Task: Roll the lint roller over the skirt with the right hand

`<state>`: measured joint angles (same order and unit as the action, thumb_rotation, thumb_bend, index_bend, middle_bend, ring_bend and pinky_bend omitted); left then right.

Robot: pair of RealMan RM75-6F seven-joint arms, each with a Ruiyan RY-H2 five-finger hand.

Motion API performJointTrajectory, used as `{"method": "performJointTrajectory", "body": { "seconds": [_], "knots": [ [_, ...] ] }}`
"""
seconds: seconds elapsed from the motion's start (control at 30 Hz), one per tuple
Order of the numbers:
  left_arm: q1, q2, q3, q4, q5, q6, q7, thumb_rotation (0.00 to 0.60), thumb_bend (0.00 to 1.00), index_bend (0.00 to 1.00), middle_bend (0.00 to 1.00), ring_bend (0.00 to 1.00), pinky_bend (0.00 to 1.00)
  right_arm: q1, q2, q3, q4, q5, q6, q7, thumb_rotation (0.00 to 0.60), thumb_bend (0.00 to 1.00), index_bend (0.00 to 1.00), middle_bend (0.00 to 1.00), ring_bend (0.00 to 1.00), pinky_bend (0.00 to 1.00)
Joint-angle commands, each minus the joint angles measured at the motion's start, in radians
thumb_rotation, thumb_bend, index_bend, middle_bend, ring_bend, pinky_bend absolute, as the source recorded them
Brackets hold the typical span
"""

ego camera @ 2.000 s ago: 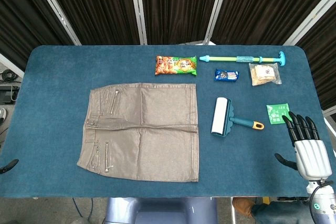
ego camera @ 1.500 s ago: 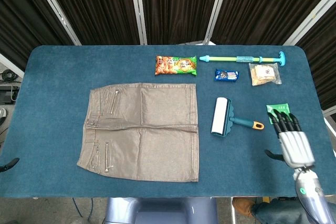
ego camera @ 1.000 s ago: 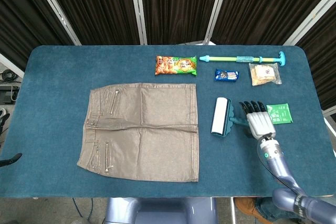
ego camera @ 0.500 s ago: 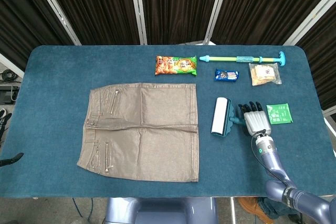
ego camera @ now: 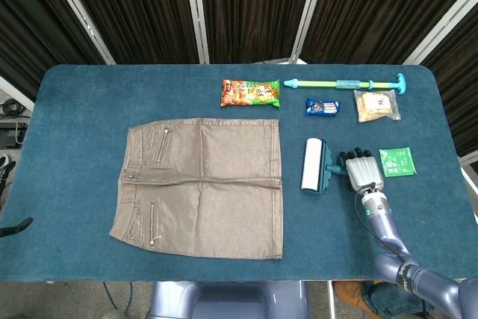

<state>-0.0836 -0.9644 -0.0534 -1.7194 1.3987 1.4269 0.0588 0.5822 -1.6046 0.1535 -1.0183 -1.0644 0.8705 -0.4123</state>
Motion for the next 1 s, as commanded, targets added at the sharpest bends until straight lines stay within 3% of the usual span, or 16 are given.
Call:
{"method": "performJointTrajectory", "body": {
  "seconds": [0.03,0.2,0.5,0.77,1.0],
  "knots": [
    [0.000,0.001,0.000,0.000,-0.003,-0.001,-0.002,0.600,0.00,0.00,0.00,0.00,0.00,0.004,-0.016,-0.004,0.025,-0.016,0.013,0.000,0.600,0.57,0.29,0.39,0.28,0.37],
    [-0.002,0.001,0.001,0.001,-0.003,-0.005,-0.002,0.600,0.00,0.00,0.00,0.00,0.00,0.009,-0.021,-0.012,0.048,-0.047,0.019,0.016,0.600,0.73,0.40,0.53,0.41,0.46],
    [0.001,0.006,0.003,-0.004,0.008,0.001,-0.011,0.600,0.00,0.00,0.00,0.00,0.00,0.001,0.056,-0.030,-0.024,-0.190,0.119,0.120,0.600,0.91,0.46,0.55,0.44,0.48],
    [0.006,0.015,0.006,-0.010,0.024,0.016,-0.029,0.600,0.00,0.00,0.00,0.00,0.00,0.021,0.186,-0.038,-0.188,-0.325,0.180,0.207,0.600,0.96,0.46,0.55,0.44,0.48],
    [0.006,0.017,0.011,-0.014,0.037,0.017,-0.029,0.600,0.00,0.00,0.00,0.00,0.00,0.075,0.279,-0.054,-0.384,-0.417,0.156,0.101,0.600,0.97,0.46,0.55,0.44,0.48]
  ]
}}
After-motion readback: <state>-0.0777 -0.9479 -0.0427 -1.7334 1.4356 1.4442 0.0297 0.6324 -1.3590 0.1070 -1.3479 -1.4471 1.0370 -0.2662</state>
